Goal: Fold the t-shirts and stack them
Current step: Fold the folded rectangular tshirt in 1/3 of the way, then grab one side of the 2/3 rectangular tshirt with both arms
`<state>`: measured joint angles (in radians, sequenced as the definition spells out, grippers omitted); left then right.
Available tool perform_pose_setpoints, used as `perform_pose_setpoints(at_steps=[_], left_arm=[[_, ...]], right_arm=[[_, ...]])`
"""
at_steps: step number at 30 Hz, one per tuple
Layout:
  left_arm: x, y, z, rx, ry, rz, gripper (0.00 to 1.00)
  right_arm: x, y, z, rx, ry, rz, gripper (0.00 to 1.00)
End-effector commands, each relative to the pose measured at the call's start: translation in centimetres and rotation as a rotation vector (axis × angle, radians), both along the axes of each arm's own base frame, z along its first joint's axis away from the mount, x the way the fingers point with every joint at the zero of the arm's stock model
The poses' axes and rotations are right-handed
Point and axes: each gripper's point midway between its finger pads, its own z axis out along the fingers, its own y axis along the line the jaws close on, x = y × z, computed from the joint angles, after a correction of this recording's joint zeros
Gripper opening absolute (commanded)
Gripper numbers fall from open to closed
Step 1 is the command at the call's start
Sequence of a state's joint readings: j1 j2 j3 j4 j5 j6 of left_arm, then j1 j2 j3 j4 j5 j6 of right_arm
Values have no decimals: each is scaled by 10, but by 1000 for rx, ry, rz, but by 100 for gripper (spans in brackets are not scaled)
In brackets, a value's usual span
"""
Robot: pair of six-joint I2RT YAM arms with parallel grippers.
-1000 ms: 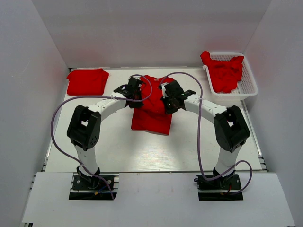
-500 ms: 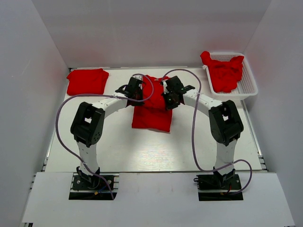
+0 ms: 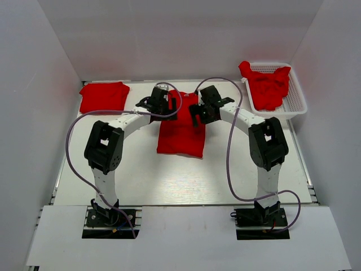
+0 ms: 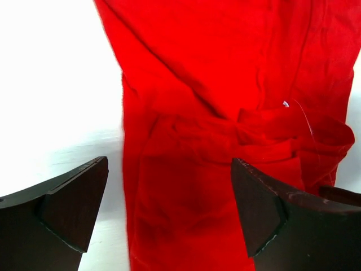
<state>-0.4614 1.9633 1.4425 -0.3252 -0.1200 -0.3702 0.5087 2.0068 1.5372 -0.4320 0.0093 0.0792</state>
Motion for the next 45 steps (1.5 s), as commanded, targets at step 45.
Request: perform_pose_setpoints(at_steps=[45], left_arm=[[-153,32,-55,-65,125,-210,74]], right_arm=[[-127,-2,-30,185,145,20,72]])
